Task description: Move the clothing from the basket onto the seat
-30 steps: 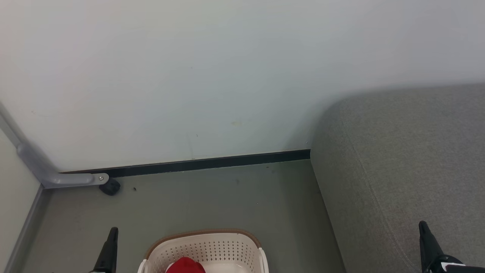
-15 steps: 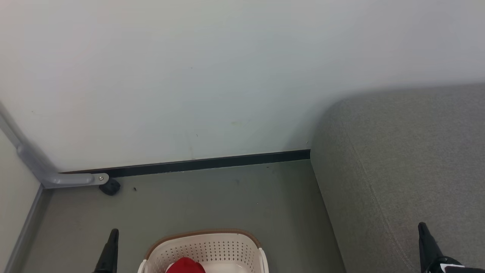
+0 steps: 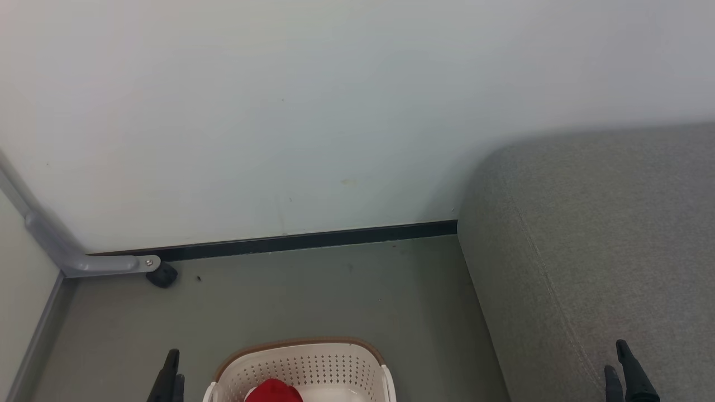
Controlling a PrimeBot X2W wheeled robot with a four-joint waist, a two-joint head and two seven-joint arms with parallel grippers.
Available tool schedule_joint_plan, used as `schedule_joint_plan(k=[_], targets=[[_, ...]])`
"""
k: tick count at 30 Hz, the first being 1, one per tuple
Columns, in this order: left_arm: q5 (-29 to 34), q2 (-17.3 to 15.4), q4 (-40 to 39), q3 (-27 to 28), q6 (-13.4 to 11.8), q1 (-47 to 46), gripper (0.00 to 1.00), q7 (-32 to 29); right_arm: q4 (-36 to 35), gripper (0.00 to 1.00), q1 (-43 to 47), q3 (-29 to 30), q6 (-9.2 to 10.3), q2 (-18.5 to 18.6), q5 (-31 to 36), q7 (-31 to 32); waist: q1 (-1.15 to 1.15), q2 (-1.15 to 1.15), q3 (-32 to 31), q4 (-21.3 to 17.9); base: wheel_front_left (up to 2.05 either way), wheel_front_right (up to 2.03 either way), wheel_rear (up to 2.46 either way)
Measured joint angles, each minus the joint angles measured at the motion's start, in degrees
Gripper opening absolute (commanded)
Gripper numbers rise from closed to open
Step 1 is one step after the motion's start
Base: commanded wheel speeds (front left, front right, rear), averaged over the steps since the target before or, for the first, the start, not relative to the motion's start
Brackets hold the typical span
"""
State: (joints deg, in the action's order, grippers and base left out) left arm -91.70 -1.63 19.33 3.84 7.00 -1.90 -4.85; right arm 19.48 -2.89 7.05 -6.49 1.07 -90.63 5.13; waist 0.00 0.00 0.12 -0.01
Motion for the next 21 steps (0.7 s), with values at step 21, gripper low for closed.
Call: schedule_joint_plan(k=[21], targets=[[8.4, -1.3, -1.7, -2.9, 0.0, -0.4, 1.0, 4.9, -0.5, 1.0, -1.0, -5.1, 0.0, 3.3, 13.0, -4.8, 0.0, 0.0, 0.0, 0.1, 0.0, 0.0, 0.0]])
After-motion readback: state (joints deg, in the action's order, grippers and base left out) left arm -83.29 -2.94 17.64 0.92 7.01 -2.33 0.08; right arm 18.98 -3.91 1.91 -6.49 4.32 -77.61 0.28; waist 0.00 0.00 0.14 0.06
